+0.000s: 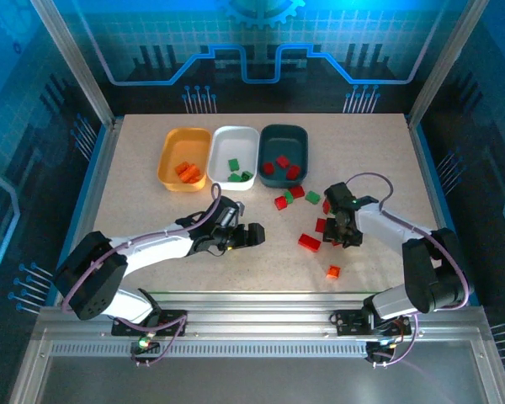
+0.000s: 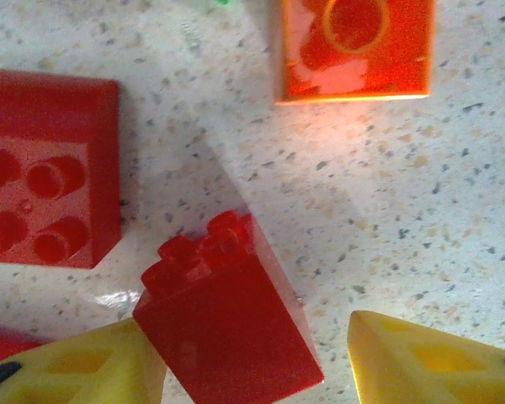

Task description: Sort the legos into containers by color

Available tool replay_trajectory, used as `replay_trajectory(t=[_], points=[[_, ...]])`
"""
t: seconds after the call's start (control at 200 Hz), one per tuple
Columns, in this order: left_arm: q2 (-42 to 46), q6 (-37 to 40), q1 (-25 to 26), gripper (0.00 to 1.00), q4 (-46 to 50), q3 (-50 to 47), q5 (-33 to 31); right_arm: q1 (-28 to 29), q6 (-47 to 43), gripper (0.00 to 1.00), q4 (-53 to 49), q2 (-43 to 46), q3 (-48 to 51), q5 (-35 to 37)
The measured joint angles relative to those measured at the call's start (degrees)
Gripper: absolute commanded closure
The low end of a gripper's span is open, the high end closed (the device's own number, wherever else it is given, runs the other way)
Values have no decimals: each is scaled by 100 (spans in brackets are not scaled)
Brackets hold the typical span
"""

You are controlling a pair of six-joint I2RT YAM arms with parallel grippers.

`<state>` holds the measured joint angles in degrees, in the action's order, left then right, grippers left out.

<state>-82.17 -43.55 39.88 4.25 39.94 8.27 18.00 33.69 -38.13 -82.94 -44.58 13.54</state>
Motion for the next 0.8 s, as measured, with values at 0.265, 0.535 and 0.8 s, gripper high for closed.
replay_trajectory(t=[0.265, 0.535, 0.8], points=[[85, -2, 0, 9, -33, -149, -24, -243, -37, 65, 142, -306, -9, -68], [361, 7, -24, 5, 72, -184, -212, -31, -2, 73, 59, 297, -37, 37], [1357, -245, -1648, 1, 48, -807, 170, 984, -28, 73, 68, 280, -1471, 153]])
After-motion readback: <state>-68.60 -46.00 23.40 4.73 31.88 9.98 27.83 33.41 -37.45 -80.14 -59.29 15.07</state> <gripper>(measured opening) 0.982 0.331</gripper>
